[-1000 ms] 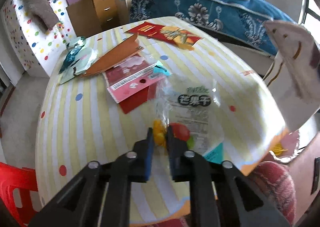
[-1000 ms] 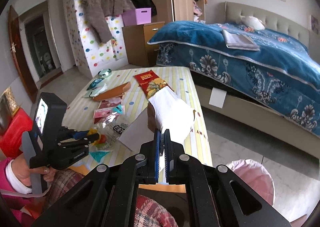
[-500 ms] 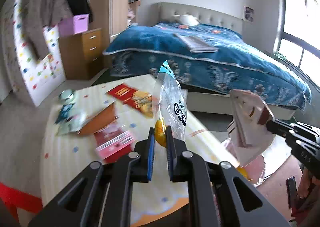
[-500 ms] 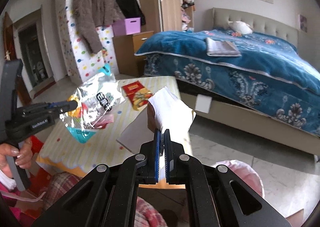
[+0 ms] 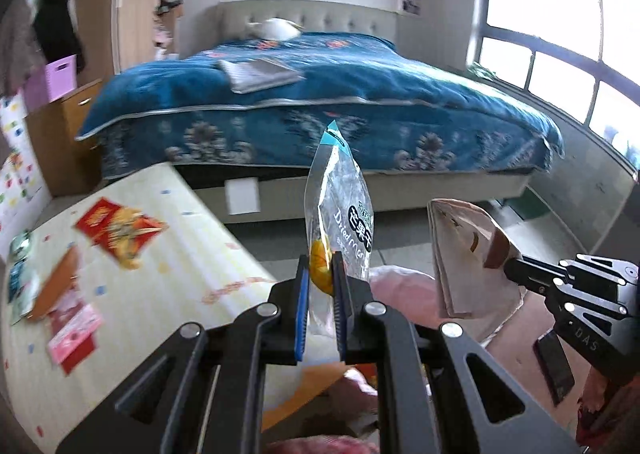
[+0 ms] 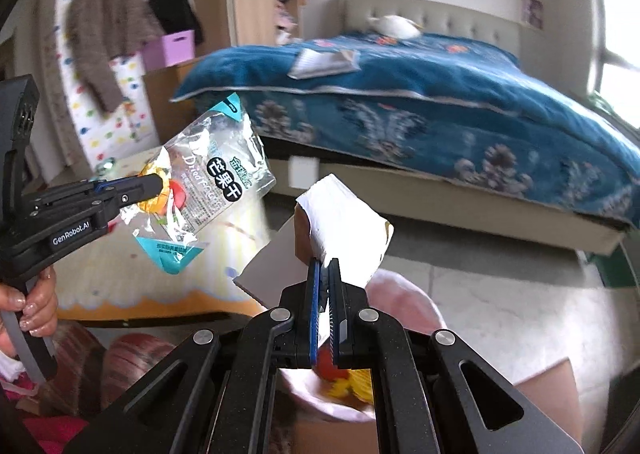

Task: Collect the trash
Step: 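Carry snack bag and white wrapper over the pink wastebasket and open both grippers, then move both grippers back over the table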

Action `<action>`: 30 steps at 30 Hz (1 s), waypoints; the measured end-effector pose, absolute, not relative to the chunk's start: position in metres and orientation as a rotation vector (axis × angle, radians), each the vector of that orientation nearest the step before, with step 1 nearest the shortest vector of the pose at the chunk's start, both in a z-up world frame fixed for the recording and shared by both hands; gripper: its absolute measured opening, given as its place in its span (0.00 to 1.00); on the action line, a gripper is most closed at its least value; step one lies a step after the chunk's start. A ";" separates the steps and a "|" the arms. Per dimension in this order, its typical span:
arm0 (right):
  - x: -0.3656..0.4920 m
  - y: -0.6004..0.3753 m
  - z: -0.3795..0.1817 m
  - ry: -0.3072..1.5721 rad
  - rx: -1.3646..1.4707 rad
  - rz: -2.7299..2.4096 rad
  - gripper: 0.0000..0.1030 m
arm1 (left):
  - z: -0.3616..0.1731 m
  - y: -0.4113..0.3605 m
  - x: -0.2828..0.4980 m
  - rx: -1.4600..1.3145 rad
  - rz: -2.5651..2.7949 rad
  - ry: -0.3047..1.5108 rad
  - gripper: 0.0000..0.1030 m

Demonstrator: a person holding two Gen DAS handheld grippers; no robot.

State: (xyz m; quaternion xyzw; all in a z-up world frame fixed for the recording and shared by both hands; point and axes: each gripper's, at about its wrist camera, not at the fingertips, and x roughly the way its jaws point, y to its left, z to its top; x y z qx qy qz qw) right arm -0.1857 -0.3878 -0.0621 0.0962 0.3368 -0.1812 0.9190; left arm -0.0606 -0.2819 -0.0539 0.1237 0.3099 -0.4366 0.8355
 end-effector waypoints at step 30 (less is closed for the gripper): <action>-0.210 -0.465 -0.118 0.730 0.388 -0.478 0.28 | -0.096 -0.335 -0.051 0.345 -0.889 0.757 0.43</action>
